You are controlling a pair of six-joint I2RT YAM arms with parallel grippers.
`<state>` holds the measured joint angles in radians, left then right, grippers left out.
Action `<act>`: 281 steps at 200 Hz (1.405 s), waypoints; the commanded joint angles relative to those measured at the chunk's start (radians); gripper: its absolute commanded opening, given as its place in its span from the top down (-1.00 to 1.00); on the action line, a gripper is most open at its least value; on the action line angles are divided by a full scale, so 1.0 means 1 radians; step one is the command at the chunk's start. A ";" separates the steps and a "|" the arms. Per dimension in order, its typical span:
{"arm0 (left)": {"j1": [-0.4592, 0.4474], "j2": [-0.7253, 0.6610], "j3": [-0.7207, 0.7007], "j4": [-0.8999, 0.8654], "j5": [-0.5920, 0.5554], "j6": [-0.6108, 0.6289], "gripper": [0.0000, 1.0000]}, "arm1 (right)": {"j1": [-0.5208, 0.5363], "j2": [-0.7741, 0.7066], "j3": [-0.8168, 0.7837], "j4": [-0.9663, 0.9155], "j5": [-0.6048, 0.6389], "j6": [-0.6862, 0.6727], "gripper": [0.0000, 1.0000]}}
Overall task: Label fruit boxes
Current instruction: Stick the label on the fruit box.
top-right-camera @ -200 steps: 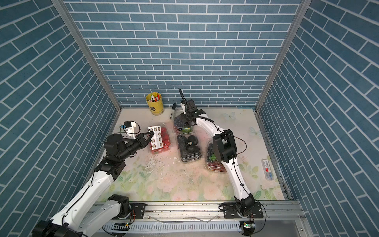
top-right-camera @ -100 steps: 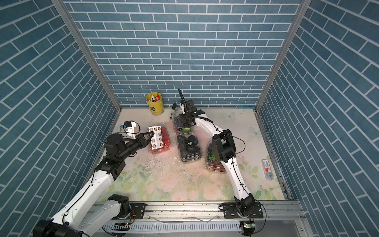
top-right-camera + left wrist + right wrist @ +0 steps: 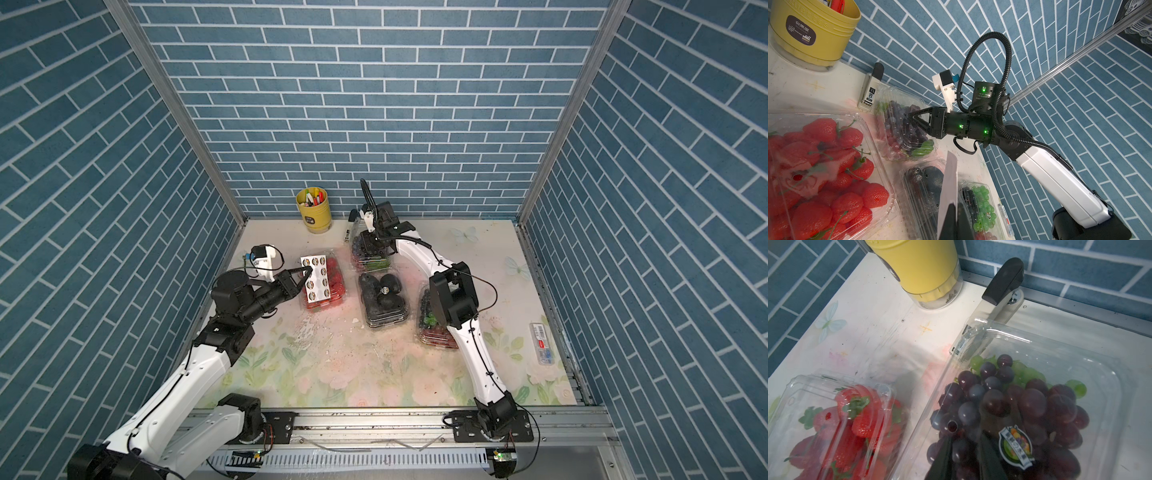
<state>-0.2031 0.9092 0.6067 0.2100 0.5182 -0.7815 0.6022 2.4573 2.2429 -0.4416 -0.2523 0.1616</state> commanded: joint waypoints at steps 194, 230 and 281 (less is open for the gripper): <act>0.018 0.013 -0.017 0.046 0.014 -0.007 1.00 | -0.038 0.028 0.034 0.025 -0.027 0.088 0.53; 0.020 0.014 -0.018 0.051 0.017 -0.010 1.00 | -0.039 0.040 0.031 0.026 -0.041 0.101 0.53; 0.022 0.018 -0.020 0.059 0.019 -0.015 1.00 | -0.027 0.033 0.012 0.034 -0.080 0.130 0.55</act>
<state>-0.1905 0.9253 0.5976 0.2401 0.5217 -0.7971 0.5613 2.4783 2.2459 -0.3916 -0.2962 0.2588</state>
